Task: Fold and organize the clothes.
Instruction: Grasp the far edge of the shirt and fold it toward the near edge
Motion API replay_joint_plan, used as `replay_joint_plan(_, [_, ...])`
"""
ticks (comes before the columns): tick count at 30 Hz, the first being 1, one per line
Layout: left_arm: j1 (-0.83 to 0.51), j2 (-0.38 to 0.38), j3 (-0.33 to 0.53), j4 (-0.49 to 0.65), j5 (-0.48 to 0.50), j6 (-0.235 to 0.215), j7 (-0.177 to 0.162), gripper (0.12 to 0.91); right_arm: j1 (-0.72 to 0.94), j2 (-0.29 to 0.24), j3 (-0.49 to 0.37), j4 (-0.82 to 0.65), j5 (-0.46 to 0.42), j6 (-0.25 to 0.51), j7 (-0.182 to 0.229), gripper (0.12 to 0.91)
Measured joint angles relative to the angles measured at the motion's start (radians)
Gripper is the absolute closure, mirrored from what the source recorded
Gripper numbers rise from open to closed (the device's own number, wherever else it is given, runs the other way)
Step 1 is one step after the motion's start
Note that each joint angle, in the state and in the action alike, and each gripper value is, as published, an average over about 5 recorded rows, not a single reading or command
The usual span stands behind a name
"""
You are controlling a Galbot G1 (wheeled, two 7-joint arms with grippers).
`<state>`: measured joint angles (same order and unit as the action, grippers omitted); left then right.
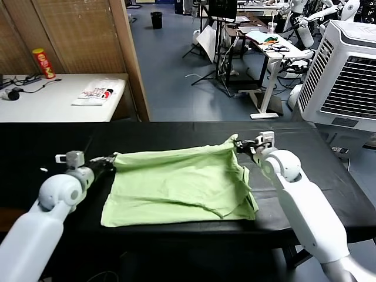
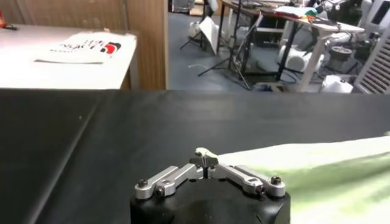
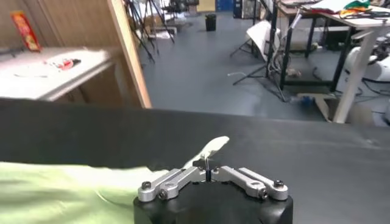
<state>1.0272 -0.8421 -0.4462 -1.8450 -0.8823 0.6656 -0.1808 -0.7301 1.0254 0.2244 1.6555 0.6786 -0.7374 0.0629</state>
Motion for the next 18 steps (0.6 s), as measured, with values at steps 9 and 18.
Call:
replay_joint_plan(9, [0.148,0.007,-0.072,-0.148,0.021,0.002,-0.011,0.904,-0.168,-0.070,0.043,0.163,-0.003,0.000,0.012,0.903])
replay_joint_plan(18, [0.275,-0.010,-0.134,-0.226,0.041,0.000,-0.007,0.904,-0.300,-0.098,0.061,0.288,-0.004,0.000,0.037,0.903])
